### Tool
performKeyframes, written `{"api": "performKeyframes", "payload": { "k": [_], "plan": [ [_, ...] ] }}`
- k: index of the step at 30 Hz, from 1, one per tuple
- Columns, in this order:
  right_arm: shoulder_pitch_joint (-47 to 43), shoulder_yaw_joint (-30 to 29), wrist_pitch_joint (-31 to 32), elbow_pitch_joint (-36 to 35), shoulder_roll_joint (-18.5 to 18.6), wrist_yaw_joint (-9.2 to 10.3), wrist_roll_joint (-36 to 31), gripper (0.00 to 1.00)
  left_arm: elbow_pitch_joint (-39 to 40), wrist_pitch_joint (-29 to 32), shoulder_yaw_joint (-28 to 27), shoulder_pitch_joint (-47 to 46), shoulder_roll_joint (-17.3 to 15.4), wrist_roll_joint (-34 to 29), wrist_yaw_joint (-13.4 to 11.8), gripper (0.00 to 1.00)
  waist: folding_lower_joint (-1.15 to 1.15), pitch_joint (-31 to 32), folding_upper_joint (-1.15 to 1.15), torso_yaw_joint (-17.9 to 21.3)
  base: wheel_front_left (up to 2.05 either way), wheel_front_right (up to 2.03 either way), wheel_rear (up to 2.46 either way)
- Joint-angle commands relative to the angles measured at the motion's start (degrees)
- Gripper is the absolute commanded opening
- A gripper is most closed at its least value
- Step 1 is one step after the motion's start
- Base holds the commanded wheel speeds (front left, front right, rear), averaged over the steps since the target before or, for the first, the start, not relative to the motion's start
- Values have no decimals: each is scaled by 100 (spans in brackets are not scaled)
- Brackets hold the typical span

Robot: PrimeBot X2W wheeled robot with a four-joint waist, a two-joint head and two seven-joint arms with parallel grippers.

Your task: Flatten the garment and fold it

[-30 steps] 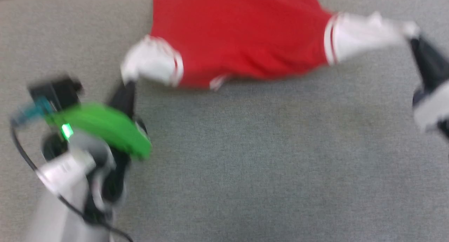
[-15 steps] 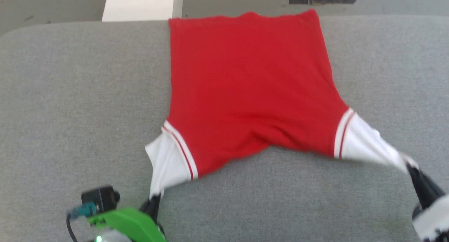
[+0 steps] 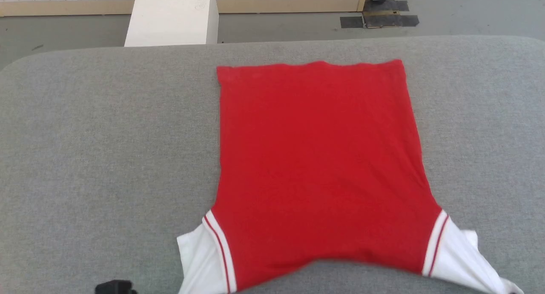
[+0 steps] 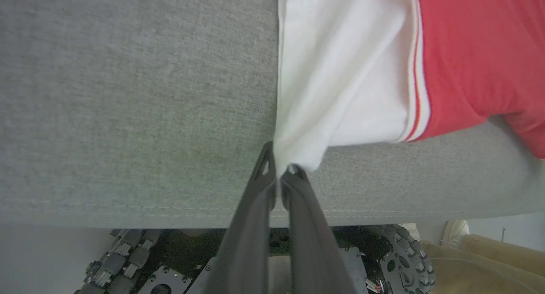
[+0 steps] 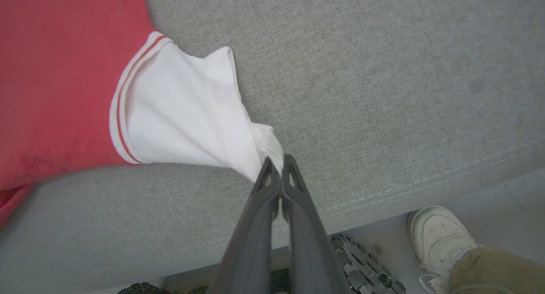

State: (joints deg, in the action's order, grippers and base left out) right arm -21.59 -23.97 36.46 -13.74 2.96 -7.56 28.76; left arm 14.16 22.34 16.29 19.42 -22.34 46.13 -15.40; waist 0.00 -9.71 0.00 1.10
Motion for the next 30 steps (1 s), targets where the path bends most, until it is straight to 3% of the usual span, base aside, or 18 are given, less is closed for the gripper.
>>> {"api": "performKeyframes", "payload": {
  "k": [1,7,8,9,14,20,25,30],
  "plan": [
    [-109,-36,-70,38,-5,8,40,0,60,-32,-89,127,-84,65,-46,0,0,8,0,-8,0,0,0],
    [22,251,-423,334,-7,8,51,0,272,-188,-206,78,-40,125,-9,0,0,56,0,-20,0,0,0],
    [71,307,-466,344,-7,8,7,22,292,-203,-205,52,-34,120,2,0,0,62,0,-20,0,0,0],
    [168,399,-521,351,-7,8,-75,100,327,-255,-212,-5,-10,102,10,0,0,72,0,-19,0,0,0],
    [731,474,-465,-13,227,8,-142,100,481,-356,-130,-125,46,-1,35,0,0,57,0,-40,0,0,0],
    [2180,385,-109,-557,1140,8,-397,100,902,-520,-15,-256,55,-292,9,0,0,-316,0,-183,0,0,0],
    [3917,643,266,-94,1774,8,-593,100,1282,-565,126,-502,29,-619,-36,0,0,-932,0,-381,0,0,0],
    [5454,946,594,816,1891,8,-889,100,1610,-543,328,-911,50,-906,-6,0,0,-1590,0,-659,0,0,0]
  ]
}}
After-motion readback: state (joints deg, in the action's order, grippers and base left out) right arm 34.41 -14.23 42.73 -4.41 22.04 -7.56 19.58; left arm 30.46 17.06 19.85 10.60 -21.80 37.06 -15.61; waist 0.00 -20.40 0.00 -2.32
